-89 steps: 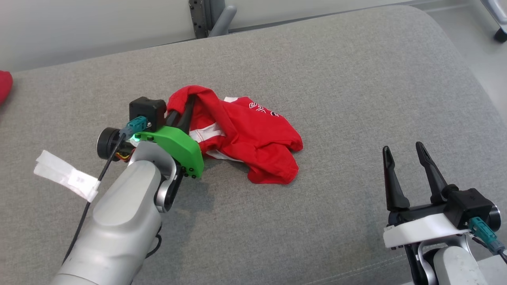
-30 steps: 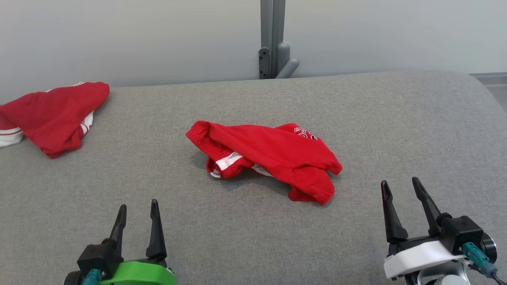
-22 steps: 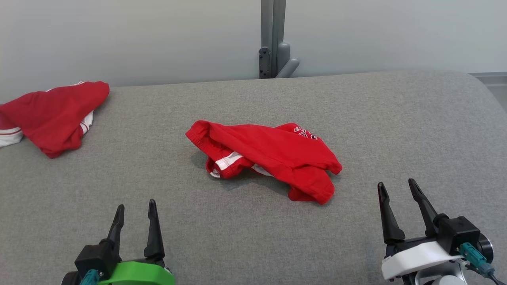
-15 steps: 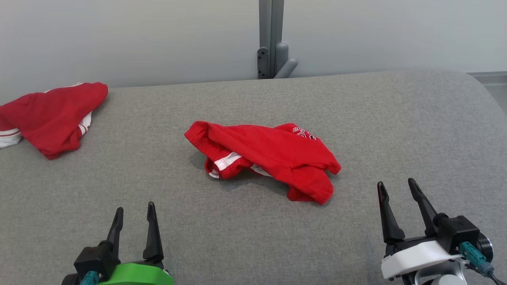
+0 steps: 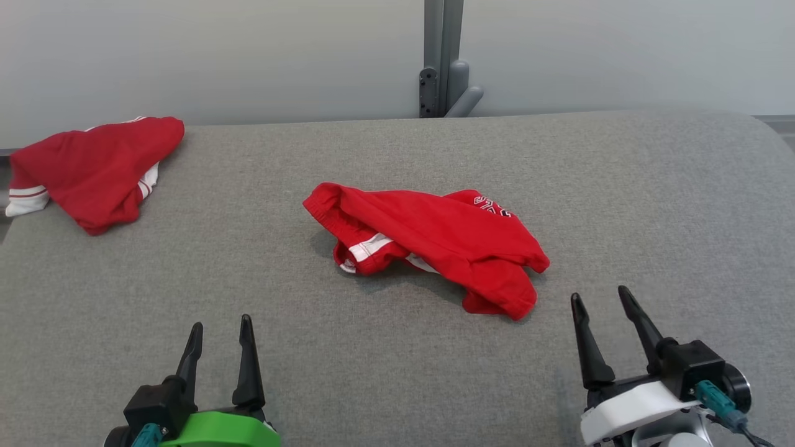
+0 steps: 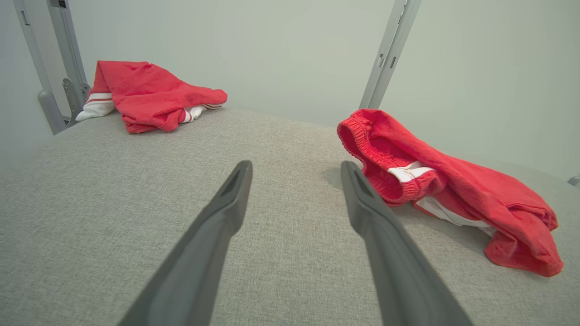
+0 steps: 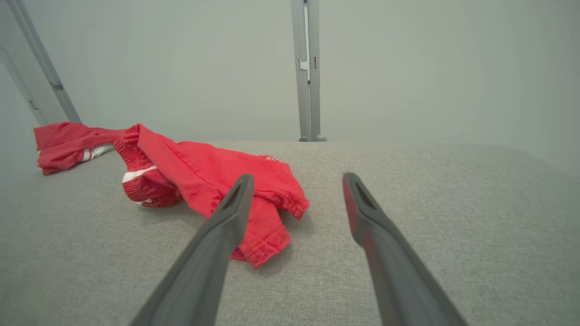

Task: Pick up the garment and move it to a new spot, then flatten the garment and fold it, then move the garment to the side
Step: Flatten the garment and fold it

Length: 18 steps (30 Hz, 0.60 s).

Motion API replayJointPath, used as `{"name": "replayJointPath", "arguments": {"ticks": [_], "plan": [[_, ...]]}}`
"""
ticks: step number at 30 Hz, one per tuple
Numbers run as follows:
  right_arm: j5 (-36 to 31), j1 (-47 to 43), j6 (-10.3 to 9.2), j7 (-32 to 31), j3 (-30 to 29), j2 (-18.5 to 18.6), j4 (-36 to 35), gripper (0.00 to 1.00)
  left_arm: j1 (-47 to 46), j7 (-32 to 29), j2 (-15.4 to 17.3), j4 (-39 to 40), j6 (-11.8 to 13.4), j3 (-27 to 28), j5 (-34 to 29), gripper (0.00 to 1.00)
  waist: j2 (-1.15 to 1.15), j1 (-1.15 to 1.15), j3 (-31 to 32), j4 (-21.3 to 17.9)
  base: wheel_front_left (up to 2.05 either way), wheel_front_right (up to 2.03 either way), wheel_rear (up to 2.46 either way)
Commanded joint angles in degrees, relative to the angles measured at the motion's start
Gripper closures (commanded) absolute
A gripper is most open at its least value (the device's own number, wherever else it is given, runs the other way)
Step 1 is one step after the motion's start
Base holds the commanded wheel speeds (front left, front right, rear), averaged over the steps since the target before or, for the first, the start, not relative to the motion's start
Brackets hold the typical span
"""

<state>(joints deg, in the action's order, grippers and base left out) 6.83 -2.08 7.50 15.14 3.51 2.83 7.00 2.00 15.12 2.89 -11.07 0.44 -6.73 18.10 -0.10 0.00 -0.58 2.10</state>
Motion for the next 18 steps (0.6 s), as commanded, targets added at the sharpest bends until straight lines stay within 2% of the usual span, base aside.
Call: {"name": "replayJointPath", "arguments": {"ticks": [1, 5, 9, 18], "plan": [[-0.6, 0.9, -0.02, 0.0, 1.0, 0.1, 0.7, 0.00, -0.6, 0.0, 0.0, 0.4, 0.2, -0.1, 0.2, 0.00, 0.10, 0.00, -0.7, 0.8, 0.00, 0.00, 0.00], [-3.0, 3.4, -0.02, 0.0, 4.4, 0.1, 4.4, 0.00, -1.5, 0.0, 0.0, 0.9, 0.2, -0.9, -0.1, 0.00, 0.10, 0.00, -2.0, 2.6, 0.00, 0.00, 0.00], [-7.9, 7.4, -0.02, 0.0, 6.7, 0.1, 11.4, 0.00, -2.6, 0.0, 0.0, 1.3, 0.4, -2.1, 0.2, 0.00, 0.10, 0.00, -3.8, 5.5, 0.00, 0.00, 0.00], [-16.2, 15.8, -0.03, 0.0, 4.2, 0.2, 24.4, 0.00, -4.0, 0.0, 0.0, 1.3, 1.2, -3.9, 1.3, 0.00, 0.10, 0.00, -7.3, 12.8, 0.00, 0.00, 0.00]]}}
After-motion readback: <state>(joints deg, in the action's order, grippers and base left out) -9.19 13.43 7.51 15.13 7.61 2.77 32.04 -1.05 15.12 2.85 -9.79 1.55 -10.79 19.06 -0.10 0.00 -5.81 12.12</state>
